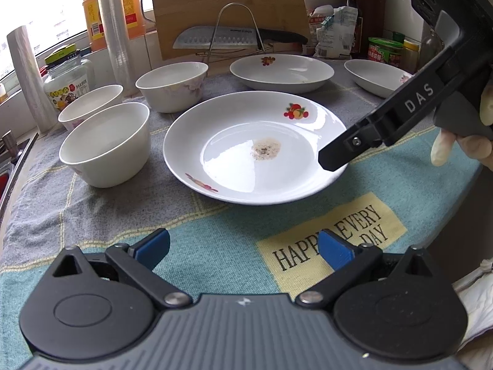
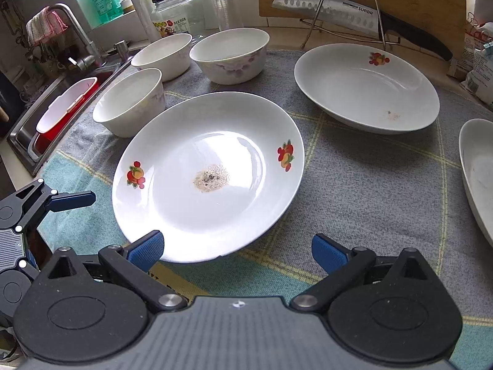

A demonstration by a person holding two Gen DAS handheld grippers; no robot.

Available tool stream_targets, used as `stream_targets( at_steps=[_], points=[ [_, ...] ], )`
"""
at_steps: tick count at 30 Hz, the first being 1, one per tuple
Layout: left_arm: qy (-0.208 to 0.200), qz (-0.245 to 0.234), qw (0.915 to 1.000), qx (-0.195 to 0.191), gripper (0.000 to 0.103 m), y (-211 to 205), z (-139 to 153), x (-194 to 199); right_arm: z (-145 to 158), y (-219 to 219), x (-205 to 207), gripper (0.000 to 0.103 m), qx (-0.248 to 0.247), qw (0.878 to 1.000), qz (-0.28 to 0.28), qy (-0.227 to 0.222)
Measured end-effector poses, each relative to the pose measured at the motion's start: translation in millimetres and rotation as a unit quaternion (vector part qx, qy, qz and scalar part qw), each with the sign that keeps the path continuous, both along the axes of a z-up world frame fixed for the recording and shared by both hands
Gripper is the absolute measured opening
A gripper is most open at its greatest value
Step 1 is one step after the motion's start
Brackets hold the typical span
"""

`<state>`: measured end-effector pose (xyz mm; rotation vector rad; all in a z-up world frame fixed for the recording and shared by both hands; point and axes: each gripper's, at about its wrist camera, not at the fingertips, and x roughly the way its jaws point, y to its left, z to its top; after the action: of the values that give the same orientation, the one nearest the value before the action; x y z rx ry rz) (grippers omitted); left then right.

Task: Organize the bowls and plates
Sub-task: 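Grasp the rim of the stained white plate with the right gripper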

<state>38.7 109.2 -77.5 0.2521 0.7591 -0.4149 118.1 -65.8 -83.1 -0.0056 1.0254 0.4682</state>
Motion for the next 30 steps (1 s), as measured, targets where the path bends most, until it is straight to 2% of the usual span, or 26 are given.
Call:
stream_targets(
  at_steps=[10,13,22,25,30],
  points=[
    [0.018,-0.011,0.9998,-0.004,0.102,2.2,-7.3,17.2,-12.3,5.4,18.2,0.103,0.01,1.0,0.003,0.021],
    [0.03,-0.011,0.9993,-0.018,0.102,5.1,-8.5,23.2,-12.2,4.5,22.1,0.103,0.015,1.0,0.002,0.02],
    [0.033,-0.042,0.9984,-0.016,0.102,5.0,-8.0,32.2,-13.9,1.0,29.7,0.103,0.031,0.999,0.0,0.007],
    [0.033,-0.058,0.9977,-0.016,0.102,6.2,-7.9,34.4,-14.8,3.2,28.5,0.103,0.019,1.0,0.012,-0.002],
    [0.035,-0.091,0.9951,-0.013,0.102,8.7,-7.2,39.6,-12.6,13.3,35.2,0.103,-0.006,1.0,0.016,0.012]
  ],
)
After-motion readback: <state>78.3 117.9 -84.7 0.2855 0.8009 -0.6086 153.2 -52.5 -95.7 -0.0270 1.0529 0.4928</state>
